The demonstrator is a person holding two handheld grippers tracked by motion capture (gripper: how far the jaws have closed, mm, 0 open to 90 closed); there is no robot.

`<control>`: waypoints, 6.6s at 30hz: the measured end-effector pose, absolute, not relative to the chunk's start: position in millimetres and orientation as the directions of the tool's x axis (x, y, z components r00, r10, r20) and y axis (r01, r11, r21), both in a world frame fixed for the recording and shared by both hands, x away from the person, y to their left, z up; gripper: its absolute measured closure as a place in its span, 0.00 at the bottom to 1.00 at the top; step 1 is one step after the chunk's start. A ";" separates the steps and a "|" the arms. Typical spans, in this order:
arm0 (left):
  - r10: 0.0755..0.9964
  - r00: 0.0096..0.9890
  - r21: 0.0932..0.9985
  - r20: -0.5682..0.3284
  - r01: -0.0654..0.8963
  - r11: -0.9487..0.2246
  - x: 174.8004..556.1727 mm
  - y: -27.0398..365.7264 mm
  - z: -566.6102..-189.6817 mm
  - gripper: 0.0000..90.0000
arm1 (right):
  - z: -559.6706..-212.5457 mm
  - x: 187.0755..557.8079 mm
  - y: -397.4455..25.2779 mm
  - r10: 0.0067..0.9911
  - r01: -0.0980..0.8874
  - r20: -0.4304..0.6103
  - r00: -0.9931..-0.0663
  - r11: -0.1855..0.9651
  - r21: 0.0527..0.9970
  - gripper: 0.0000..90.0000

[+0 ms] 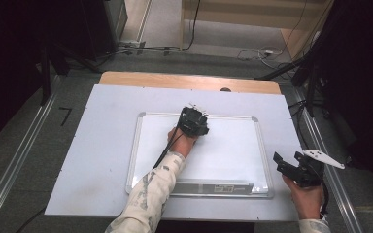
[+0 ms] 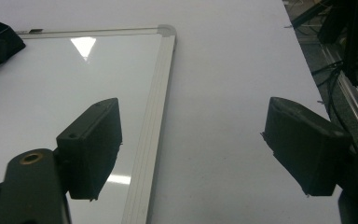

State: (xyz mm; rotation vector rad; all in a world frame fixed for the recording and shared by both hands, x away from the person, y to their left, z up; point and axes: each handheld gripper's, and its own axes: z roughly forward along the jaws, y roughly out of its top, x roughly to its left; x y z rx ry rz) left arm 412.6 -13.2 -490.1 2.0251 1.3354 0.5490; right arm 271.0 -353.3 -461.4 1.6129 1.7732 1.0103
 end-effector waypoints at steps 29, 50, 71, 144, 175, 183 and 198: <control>0.925 0.381 0.706 -0.008 0.657 -0.265 403.4 40.8 -491.0 0.45 | -462.2 270.2 -353.3 0.986 0.585 0.093 -0.137 0.005 0.811 0.21; 0.936 0.353 0.705 -0.009 0.666 -0.244 401.1 60.7 -491.3 0.45 | -462.6 271.2 -352.1 0.986 0.584 0.091 -0.138 0.007 0.812 0.21; 0.908 0.419 0.699 0.009 0.646 -0.305 412.7 3.6 -489.7 0.45 | -462.0 272.5 -351.3 0.985 0.582 0.101 -0.141 0.000 0.813 0.22; 0.955 0.296 0.684 0.014 0.694 -0.225 390.2 90.7 -488.9 0.45 | -462.8 269.6 -352.9 0.989 0.579 0.088 -0.120 -0.003 0.816 0.24; 0.982 0.179 0.747 -0.062 0.660 -0.073 358.3 127.3 -449.1 0.44 | -461.5 271.5 -349.7 0.987 0.577 0.094 -0.127 -0.004 0.817 0.24; 0.983 0.160 0.749 -0.084 0.661 -0.044 355.7 131.4 -447.5 0.44 | -461.4 271.1 -350.0 0.987 0.576 0.098 -0.124 -0.008 0.817 0.24; 0.985 0.130 0.746 -0.109 0.666 -0.006 352.5 142.6 -450.0 0.44 | -461.6 271.2 -350.4 0.988 0.576 0.095 -0.123 -0.006 0.817 0.24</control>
